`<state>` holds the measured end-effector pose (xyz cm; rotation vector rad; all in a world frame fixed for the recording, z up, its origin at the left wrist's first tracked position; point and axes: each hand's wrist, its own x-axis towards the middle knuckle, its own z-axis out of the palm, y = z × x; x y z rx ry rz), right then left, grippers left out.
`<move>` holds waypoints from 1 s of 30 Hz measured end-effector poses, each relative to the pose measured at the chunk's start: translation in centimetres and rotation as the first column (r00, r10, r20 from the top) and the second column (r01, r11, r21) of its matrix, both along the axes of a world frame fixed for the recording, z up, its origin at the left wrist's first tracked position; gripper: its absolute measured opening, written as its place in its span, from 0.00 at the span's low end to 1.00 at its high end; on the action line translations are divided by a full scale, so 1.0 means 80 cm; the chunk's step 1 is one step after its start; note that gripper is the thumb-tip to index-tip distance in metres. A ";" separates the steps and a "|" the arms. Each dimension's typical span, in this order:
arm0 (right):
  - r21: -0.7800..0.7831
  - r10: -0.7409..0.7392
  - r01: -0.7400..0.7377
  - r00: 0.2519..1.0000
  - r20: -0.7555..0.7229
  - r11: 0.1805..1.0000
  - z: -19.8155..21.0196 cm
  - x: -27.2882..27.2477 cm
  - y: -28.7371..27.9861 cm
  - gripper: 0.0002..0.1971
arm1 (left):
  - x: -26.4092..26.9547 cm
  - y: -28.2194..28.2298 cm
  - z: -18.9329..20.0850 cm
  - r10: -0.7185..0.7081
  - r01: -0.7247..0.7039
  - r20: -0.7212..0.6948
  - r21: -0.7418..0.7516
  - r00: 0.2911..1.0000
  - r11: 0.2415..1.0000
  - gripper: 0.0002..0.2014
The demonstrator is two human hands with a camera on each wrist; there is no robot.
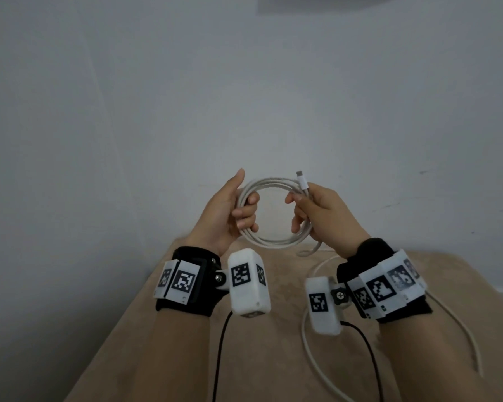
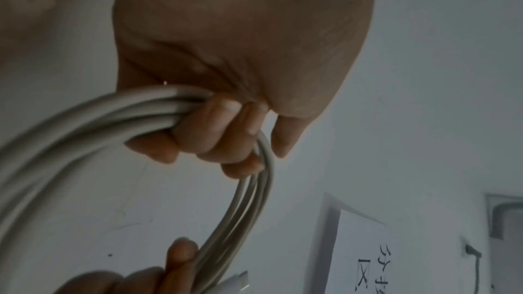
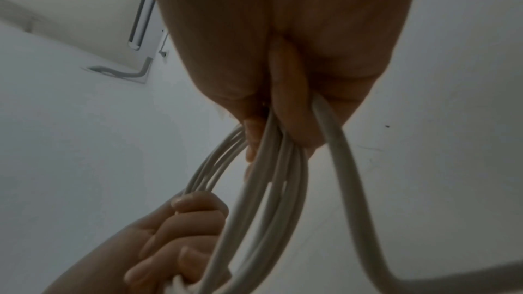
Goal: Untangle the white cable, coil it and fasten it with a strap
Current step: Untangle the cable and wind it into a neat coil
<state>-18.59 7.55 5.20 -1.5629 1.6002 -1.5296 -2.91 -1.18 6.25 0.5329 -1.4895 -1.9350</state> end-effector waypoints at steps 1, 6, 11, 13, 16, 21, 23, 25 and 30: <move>0.020 0.006 -0.005 0.999 -0.043 1.000 0.000 -0.002 0.001 0.13 | 0.000 0.001 0.000 -0.005 0.006 0.054 -0.029 0.999 1.000 0.27; 0.132 0.062 -0.027 0.961 -0.268 0.991 0.005 -0.005 0.007 0.13 | 0.000 0.010 0.000 0.011 0.052 0.274 -0.220 0.962 0.974 0.26; 0.223 0.109 -0.016 0.904 -0.414 0.975 0.009 0.003 0.013 0.14 | -0.007 0.020 0.002 0.030 0.124 0.417 -0.337 0.908 0.933 0.29; 0.248 0.116 -0.005 0.894 -0.432 0.969 0.009 0.005 0.013 0.14 | -0.008 0.023 0.002 0.031 0.140 0.448 -0.343 0.893 0.929 0.30; 0.244 0.110 0.004 0.885 -0.452 0.970 0.009 0.006 0.013 0.13 | -0.009 0.024 0.002 0.071 0.120 0.443 -0.389 0.894 0.913 0.28; 0.144 0.083 -0.028 0.918 -0.387 0.989 0.012 0.006 0.011 0.09 | -0.011 0.024 0.003 0.153 0.021 0.370 -0.427 0.916 0.904 0.25; 0.098 0.081 -0.055 0.955 -0.285 0.994 0.013 0.005 0.013 0.06 | -0.010 0.023 0.003 0.175 -0.017 0.339 -0.422 0.924 0.907 0.25; 0.075 0.064 -0.052 0.984 -0.168 0.996 0.016 0.004 0.017 0.09 | -0.009 0.021 0.002 0.191 -0.053 0.304 -0.412 0.933 0.910 0.25; 0.009 -0.073 0.073 0.993 0.089 0.997 0.024 -0.009 0.026 0.14 | -0.005 0.017 0.002 0.207 -0.114 0.224 -0.370 0.952 0.922 0.25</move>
